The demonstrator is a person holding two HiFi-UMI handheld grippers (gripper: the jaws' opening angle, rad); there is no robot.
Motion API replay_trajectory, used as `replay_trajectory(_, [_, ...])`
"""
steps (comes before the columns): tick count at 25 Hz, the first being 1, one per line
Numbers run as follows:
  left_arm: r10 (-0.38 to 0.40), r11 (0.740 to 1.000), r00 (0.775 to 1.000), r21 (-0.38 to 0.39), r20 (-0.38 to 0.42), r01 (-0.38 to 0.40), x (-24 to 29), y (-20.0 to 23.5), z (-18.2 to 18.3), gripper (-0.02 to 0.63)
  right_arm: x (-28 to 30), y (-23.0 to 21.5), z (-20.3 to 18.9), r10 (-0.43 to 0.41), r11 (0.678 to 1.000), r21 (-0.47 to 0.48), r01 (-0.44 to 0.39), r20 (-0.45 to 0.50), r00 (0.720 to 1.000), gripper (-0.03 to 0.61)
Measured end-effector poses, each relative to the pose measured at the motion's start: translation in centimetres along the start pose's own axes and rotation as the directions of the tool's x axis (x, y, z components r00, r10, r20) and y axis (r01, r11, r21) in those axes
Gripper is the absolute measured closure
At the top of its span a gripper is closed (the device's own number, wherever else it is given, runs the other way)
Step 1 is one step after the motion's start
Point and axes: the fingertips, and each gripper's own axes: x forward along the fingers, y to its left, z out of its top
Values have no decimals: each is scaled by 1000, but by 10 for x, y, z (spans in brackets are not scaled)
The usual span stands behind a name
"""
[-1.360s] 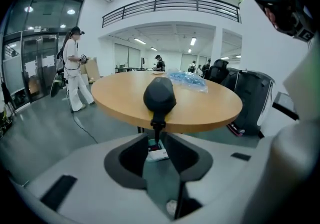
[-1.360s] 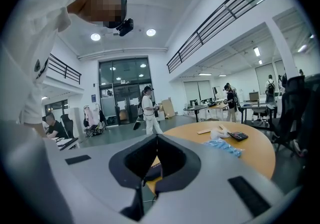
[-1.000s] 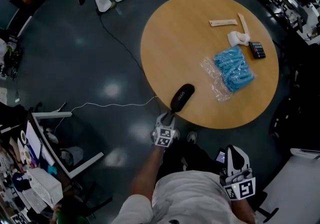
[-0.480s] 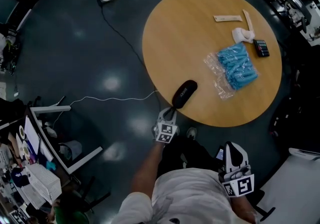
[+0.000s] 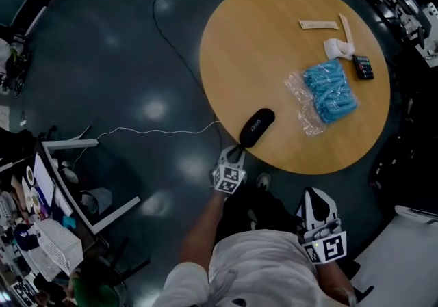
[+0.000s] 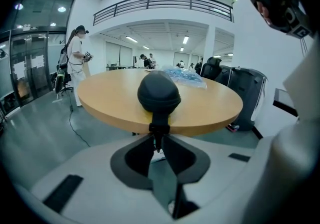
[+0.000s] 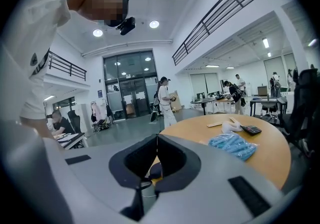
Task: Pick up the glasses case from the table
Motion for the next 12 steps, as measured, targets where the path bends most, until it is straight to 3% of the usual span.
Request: replay_trajectory(12, [-33, 999, 999, 17, 18, 33, -20, -13, 2, 580, 2, 2, 0, 15, 1000, 5, -15, 3, 1000, 562])
